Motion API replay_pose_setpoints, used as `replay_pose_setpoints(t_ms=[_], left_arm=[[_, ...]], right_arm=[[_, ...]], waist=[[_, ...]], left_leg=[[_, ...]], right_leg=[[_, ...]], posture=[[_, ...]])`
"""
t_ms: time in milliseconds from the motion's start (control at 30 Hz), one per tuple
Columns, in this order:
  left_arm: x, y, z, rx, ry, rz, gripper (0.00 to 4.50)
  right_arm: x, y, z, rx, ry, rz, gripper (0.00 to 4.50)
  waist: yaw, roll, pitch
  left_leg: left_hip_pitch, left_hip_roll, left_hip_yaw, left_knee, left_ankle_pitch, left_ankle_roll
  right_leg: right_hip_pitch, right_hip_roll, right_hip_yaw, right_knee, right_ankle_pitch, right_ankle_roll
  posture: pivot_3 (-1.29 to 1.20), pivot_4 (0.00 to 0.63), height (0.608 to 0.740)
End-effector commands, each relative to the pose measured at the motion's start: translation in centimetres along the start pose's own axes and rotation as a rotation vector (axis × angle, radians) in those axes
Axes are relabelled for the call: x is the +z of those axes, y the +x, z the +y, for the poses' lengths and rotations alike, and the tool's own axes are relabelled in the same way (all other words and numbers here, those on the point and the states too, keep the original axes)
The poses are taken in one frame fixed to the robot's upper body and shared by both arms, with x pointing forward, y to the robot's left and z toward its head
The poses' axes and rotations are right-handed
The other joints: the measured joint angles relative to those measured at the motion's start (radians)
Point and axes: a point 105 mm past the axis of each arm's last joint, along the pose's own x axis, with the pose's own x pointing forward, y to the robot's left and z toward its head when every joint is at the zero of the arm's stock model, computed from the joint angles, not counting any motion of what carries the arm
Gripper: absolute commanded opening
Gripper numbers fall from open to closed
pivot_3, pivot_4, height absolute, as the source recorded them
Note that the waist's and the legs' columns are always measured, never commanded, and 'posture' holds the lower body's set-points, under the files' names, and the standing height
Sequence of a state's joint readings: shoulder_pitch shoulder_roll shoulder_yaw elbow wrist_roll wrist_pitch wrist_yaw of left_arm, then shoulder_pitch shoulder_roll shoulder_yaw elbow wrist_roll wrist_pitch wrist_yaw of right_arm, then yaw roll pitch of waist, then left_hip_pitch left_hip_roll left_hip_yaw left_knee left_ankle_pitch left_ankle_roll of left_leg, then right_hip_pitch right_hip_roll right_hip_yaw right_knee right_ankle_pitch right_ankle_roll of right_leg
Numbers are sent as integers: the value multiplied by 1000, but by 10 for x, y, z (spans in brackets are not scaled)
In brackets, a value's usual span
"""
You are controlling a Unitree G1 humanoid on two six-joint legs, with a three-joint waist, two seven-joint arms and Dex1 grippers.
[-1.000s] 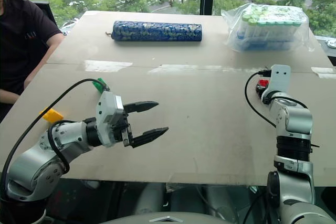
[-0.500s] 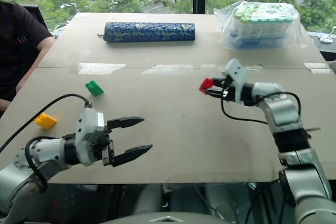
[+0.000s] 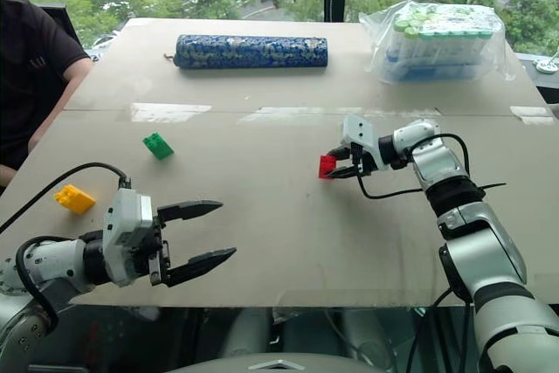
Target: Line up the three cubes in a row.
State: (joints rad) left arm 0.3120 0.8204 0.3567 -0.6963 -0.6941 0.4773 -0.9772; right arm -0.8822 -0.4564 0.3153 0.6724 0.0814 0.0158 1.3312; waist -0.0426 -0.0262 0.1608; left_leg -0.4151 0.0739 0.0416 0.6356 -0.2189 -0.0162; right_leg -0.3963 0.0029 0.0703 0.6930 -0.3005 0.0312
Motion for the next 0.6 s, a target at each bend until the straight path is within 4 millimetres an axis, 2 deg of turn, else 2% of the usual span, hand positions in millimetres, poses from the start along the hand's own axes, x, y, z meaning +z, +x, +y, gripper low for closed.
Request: replay_pose_setpoints(t_ms=[33, 367, 467, 533, 567, 600], left_arm=[[7, -4, 2, 3, 53, -2, 4500], [5, -6, 8, -10, 56, -2, 4500], [5, -6, 9, -11, 56, -2, 4500], [4, -6, 10, -11, 56, -1, 4500], [4, -6, 11, -9, 56, -1, 4500], [4, -6, 12, -2, 53, -1, 4500]], right_arm=[[11, -1, -7, -13, -44, 2, 1325], [6, 1, -7, -19, -48, 60, 1325], [5, 0, -6, -16, -48, 66, 2865], [4, 0, -6, -18, -45, 67, 3669], [4, 0, -7, -24, -48, 67, 4215], [5, -1, -7, -30, -52, 62, 4467]], waist=[[0, 0, 0], [1, 0, 0], [1, 0, 0], [0, 0, 0], [0, 0, 0], [0, 0, 0]], left_leg=[[0, 0, 0, 0, 0, 0], [1, 0, 1, 0, 0, 0], [1, 0, 0, 0, 0, 0], [1, 0, 0, 0, 0, 0], [1, 0, 0, 0, 0, 0], [1, 0, 0, 0, 0, 0]], right_leg=[[0, 0, 0, 0, 0, 0], [0, 0, 0, 1, 0, 0], [0, 0, 0, 1, 0, 0], [0, 0, 0, 1, 0, 0], [0, 0, 0, 1, 0, 0], [0, 0, 0, 1, 0, 0]], posture=[[0, 150, 740], [0, 150, 740], [0, 150, 740], [0, 150, 740], [0, 150, 740], [0, 150, 740]])
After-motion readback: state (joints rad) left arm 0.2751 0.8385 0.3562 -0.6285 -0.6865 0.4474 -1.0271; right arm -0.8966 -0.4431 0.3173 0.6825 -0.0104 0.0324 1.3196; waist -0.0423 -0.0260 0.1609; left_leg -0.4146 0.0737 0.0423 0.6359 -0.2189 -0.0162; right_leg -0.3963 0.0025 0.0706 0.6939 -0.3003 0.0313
